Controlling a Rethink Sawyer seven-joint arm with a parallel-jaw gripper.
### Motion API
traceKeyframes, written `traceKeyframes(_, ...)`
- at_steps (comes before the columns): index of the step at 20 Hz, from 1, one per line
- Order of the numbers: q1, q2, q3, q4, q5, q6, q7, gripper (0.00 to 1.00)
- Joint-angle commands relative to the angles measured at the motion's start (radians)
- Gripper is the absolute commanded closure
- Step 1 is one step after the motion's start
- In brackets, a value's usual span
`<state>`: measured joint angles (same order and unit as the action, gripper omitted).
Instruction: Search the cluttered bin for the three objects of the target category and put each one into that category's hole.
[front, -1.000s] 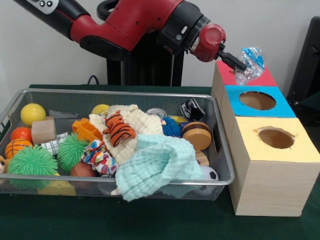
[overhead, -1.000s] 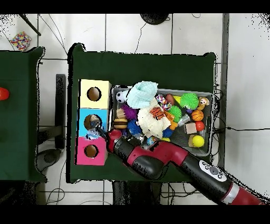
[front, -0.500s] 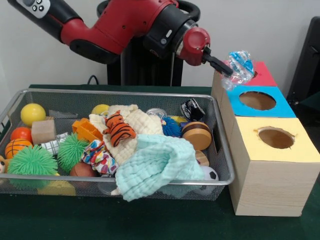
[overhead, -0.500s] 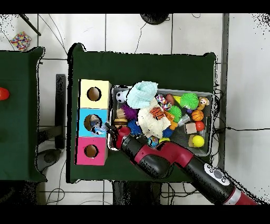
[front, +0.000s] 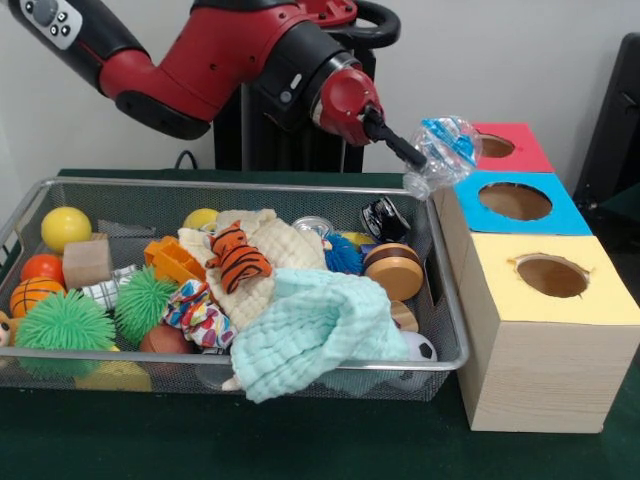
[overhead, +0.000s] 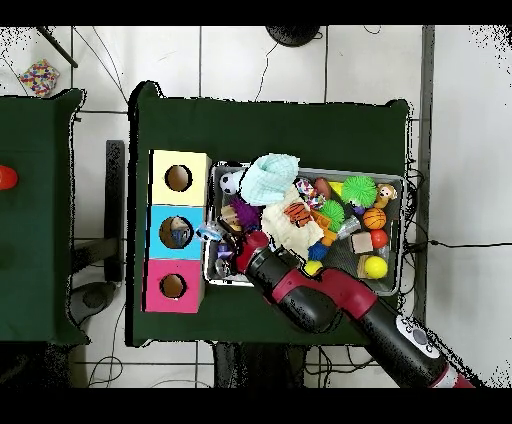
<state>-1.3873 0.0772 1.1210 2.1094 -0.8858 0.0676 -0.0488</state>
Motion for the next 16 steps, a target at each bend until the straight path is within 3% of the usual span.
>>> traceKeyframes(1,-0.011,0.057,-0.018,-0.208,0.008,0.164,0.032,1.0)
traceKeyframes(5,-0.053,0.117,0.012,-0.222,0.049,0.285,-0.104,1.0)
traceKeyframes(10,-0.145,0.226,0.003,-0.306,0.113,0.472,-0.317,1.0)
traceKeyframes(16,-0.179,0.245,0.0,-0.392,0.138,0.611,-0.395,1.0)
